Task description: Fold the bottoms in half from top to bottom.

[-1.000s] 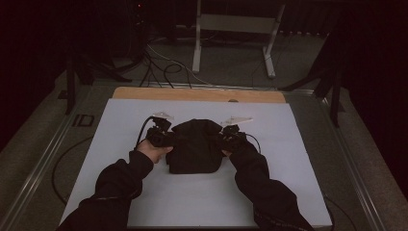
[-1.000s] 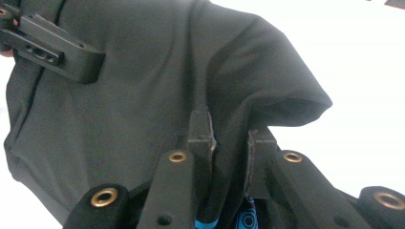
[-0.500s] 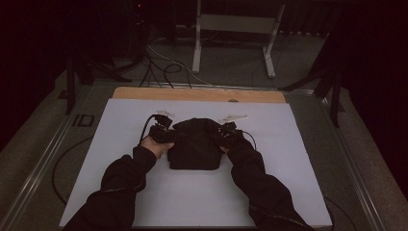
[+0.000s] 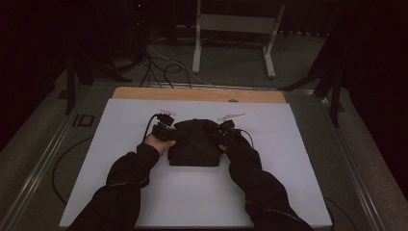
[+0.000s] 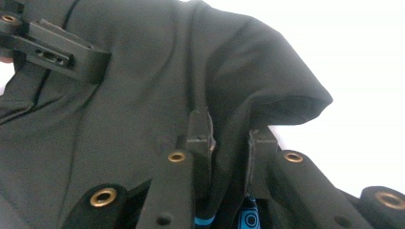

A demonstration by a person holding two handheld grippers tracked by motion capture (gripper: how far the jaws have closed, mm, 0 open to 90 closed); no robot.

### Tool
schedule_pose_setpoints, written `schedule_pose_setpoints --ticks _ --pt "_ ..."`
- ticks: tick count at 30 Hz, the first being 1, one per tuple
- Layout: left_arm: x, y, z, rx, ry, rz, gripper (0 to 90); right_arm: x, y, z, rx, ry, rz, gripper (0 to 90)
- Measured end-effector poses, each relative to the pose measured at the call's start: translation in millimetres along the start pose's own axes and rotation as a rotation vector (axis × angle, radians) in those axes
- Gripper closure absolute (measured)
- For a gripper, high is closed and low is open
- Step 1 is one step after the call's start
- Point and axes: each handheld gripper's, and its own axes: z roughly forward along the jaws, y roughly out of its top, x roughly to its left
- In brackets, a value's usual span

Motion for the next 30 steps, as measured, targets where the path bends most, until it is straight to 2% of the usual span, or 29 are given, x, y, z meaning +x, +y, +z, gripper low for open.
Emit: schedule_pose_setpoints --ticks 6,11,15,18,20,24,30 --pt "3.2 0.5 6.3 0.004 0.007 -0.005 70.3 -3.8 -2.3 8.2 0.015 -0.019 -0.014 76.4" --pt "6.4 -1.0 10.5 0.006 0.013 -0.013 69.5 -7.3 -3.7 13.3 0.019 -0.022 0.002 76.2" --pt "7.3 -2.7 12.8 0.022 0.041 0.0 68.2 -8.4 -5.4 16.4 0.018 -0.028 -0.001 75.5" --pt "8.9 -3.4 14.1 0.033 0.057 -0.016 61.9 -8.3 -6.3 18.5 0.026 -0.039 -0.002 72.0" --pt "10.4 -3.6 14.0 0.042 0.07 -0.02 52.6 -8.2 -6.9 19.5 0.027 -0.053 -0.012 66.8" --pt "11.1 -4.5 12.1 0.052 0.093 -0.009 41.1 -10.4 -6.8 19.0 0.037 -0.069 -0.011 56.9" --pt "5.7 -4.2 7.7 0.048 0.12 0.017 34.0 -13.9 -6.3 15.5 0.036 -0.092 -0.017 45.5"
